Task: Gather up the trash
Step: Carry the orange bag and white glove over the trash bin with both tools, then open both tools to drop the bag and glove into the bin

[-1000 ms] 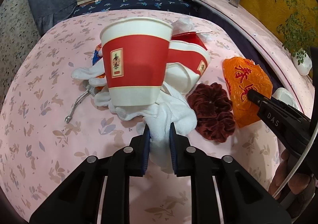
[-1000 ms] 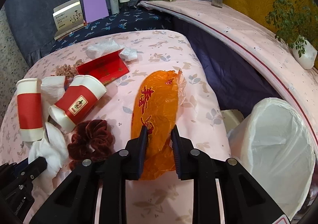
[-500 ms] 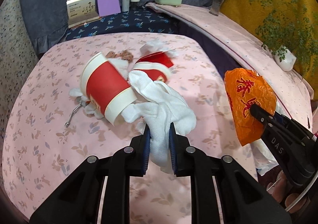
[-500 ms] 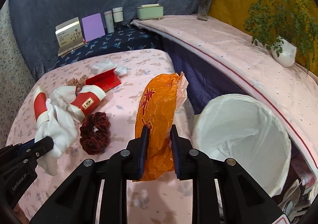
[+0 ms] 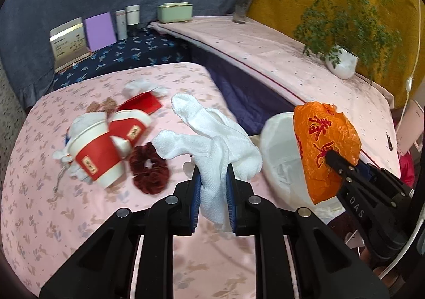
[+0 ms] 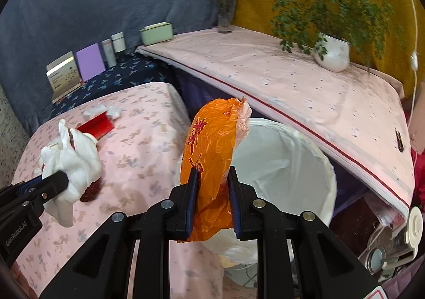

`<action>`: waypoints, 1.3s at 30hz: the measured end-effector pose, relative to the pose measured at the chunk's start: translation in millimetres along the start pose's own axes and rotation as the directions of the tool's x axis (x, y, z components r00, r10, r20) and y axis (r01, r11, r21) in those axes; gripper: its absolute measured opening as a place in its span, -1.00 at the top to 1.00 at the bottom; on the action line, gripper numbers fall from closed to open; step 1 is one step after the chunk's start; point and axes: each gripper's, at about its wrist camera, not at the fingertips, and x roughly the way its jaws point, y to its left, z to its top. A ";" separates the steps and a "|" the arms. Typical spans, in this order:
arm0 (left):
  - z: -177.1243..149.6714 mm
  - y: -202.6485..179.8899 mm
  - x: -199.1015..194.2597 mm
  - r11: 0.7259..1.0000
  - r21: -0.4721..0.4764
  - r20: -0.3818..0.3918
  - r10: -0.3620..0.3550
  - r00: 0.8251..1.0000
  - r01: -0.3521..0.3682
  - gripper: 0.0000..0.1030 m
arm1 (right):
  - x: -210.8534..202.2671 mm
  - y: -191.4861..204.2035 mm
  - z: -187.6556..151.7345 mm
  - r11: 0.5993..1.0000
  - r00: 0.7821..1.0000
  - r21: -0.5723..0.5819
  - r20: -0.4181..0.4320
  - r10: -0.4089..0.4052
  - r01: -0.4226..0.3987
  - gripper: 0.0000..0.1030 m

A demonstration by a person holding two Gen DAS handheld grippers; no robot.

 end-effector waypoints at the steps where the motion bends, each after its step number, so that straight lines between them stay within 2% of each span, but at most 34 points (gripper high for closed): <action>1: 1.7 -8.2 2.6 1.000 0.014 -0.002 -0.010 1.000 0.010 0.67 | -0.2 -6.2 -0.7 1.000 1.000 0.009 -0.001 -0.006 0.006 0.60; 8: 8.6 -54.3 23.3 0.993 0.099 -0.024 -0.067 0.997 0.069 0.67 | 6.1 -44.6 -6.8 0.996 0.998 0.070 -0.020 -0.051 0.053 0.60; 17: 15.8 -94.3 51.9 0.976 0.169 -0.065 -0.128 0.990 0.138 0.67 | 17.7 -79.4 -11.2 0.988 0.995 0.123 -0.045 -0.091 0.096 0.60; 34: 28.0 -113.6 84.4 0.958 0.195 -0.104 -0.193 0.976 0.210 0.57 | 38.2 -92.4 -8.0 0.984 0.992 0.144 -0.075 -0.099 0.109 0.55; 36: 28.7 -114.3 85.4 0.957 0.195 -0.103 -0.198 0.975 0.215 0.50 | 37.9 -91.3 -7.9 0.983 0.992 0.145 -0.074 -0.101 0.110 0.50; 39: 30.0 -113.7 85.0 0.958 0.193 -0.091 -0.199 0.976 0.213 0.21 | 36.6 -90.5 -7.6 0.983 0.992 0.145 -0.067 -0.107 0.116 0.39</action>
